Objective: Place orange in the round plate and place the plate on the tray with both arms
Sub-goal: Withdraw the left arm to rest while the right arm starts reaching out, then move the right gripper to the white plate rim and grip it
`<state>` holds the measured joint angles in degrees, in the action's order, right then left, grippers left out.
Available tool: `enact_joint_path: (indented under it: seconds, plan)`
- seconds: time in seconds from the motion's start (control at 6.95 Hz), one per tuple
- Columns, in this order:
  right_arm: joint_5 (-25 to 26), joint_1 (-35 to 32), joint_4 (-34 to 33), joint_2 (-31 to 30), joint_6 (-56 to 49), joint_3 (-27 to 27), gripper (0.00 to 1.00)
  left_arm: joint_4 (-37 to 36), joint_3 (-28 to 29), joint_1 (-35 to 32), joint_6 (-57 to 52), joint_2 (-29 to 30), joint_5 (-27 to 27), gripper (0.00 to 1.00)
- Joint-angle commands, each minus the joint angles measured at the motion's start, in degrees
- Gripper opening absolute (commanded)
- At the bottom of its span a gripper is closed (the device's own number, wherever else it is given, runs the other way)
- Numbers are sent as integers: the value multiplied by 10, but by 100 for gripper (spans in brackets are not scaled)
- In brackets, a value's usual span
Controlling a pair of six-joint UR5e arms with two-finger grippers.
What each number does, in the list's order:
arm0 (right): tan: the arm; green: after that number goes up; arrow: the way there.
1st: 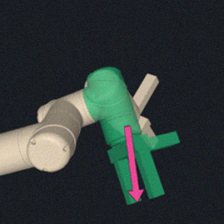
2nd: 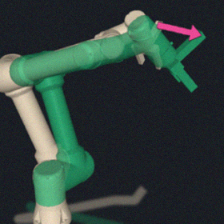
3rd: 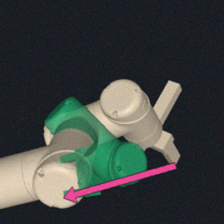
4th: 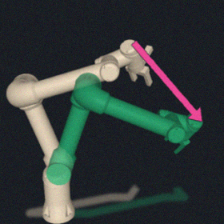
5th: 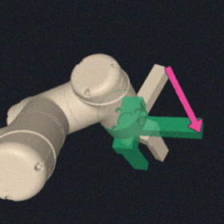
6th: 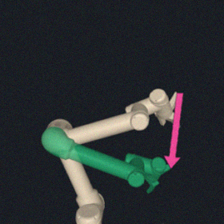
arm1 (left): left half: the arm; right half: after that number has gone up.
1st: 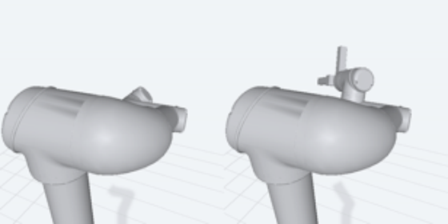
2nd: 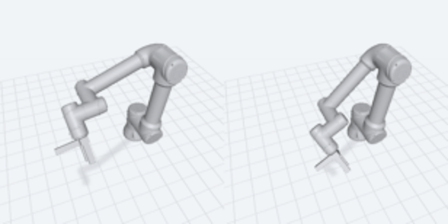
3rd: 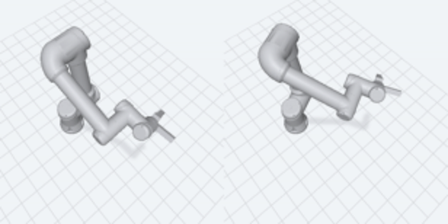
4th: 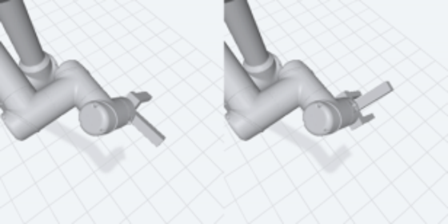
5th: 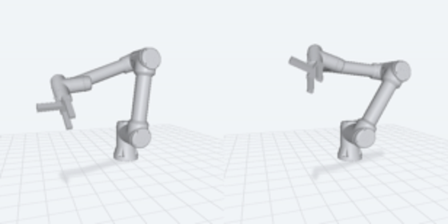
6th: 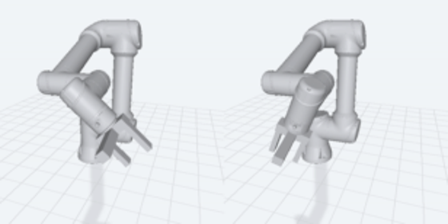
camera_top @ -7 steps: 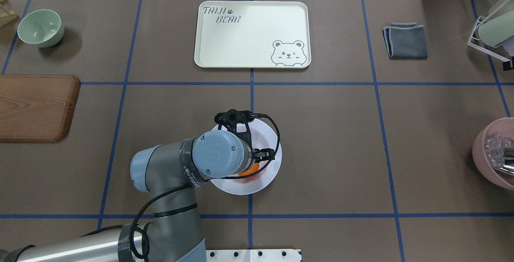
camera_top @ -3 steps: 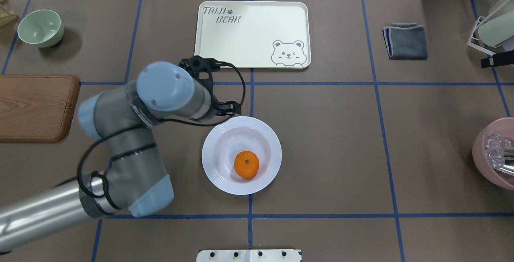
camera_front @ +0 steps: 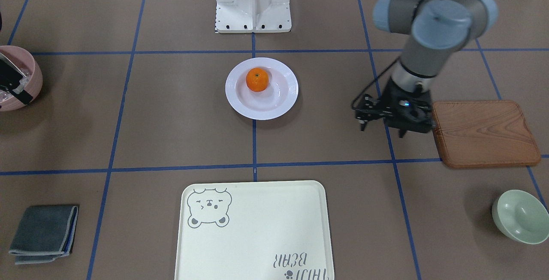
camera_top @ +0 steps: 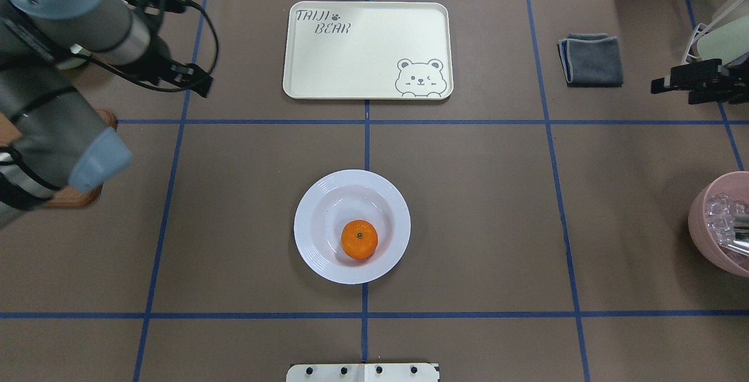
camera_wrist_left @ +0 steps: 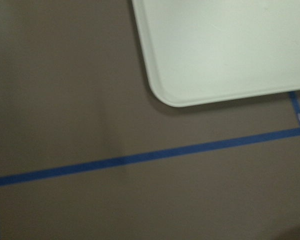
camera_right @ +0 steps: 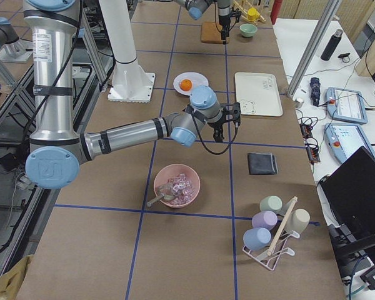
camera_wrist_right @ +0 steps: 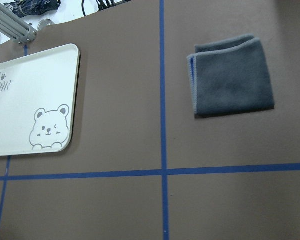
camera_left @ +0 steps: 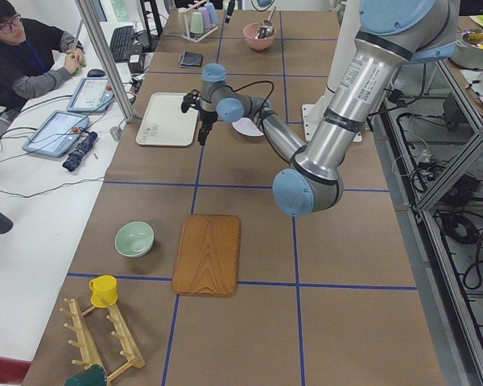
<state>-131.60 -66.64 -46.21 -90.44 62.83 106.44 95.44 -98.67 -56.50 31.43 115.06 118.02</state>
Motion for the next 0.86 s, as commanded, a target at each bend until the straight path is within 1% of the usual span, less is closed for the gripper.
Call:
enact_joint_path:
  seconds: [0.0, 0.14, 0.29, 0.43, 0.58, 0.72]
  plan:
    - [100, 101, 9, 33, 151, 22, 98, -37, 51, -164, -240, -40, 68, 99]
    - [161, 158, 9, 56, 252, 25, 95, -34, 123, -246, -323, -50, 117, 99]
    - [241, 221, 7, 72, 313, 26, 95, -3, 207, -294, -395, -75, 127, 99]
    - [300, 273, 6, 76, 347, 34, 96, 7, 225, -372, -414, -73, 149, 99]
    - [344, 317, 6, 76, 394, 50, 97, -5, 238, -390, -414, -78, 174, 99]
    - [437, 390, 6, 76, 443, 53, 97, -27, 249, -405, -414, -80, 177, 99]
